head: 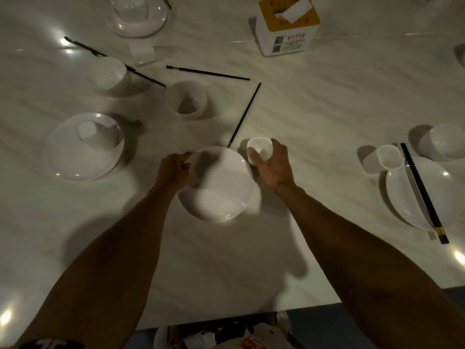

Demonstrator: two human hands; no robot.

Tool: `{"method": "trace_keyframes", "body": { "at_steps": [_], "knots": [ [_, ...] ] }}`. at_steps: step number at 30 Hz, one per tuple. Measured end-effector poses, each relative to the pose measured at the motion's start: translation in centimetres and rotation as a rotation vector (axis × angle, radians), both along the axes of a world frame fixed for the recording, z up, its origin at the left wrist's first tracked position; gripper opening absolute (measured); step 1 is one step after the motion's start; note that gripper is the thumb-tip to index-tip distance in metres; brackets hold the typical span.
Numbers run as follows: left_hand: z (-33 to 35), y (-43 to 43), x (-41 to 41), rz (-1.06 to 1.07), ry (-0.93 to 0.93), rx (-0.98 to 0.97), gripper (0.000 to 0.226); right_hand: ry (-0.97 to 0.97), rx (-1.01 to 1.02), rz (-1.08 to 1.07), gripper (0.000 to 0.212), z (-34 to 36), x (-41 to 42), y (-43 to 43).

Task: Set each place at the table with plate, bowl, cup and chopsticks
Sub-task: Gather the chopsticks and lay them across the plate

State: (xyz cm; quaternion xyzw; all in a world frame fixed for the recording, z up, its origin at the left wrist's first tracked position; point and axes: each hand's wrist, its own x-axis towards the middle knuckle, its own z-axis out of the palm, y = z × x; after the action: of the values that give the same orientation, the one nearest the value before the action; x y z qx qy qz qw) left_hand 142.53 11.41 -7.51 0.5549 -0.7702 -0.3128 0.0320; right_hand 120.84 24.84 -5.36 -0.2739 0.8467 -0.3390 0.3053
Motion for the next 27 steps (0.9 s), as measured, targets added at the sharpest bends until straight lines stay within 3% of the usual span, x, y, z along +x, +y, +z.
{"method": "trace_keyframes", "body": {
  "at_steps": [3, 10, 15, 18, 27],
  "knots": [
    [-0.1, -0.2, 0.0, 0.001, 0.014, 0.012, 0.042, 0.024, 0.027, 0.047, 0.100, -0.1, 0.3, -0.4],
    [-0.1, -0.2, -0.2, 0.012, 0.020, 0.006, 0.042, 0.016, -0.008, -0.022, 0.090, -1.0, 0.8, -1.1],
    [-0.1, -0.1, -0.1, 0.022, 0.027, 0.008, 0.042, -0.031, 0.011, -0.021, 0.109, -0.8, 0.9, -1.1],
    [0.0, -0.2, -0.1, 0.011, 0.020, 0.019, 0.043, 0.067, -0.036, -0.018, 0.120, -0.6, 1.5, -0.8],
    [-0.3, 1.1, 1.1, 0.004, 0.009, 0.032, 0.043, 0.112, -0.102, 0.019, 0.089, -1.1, 2.2, -0.4]
  ]
}}
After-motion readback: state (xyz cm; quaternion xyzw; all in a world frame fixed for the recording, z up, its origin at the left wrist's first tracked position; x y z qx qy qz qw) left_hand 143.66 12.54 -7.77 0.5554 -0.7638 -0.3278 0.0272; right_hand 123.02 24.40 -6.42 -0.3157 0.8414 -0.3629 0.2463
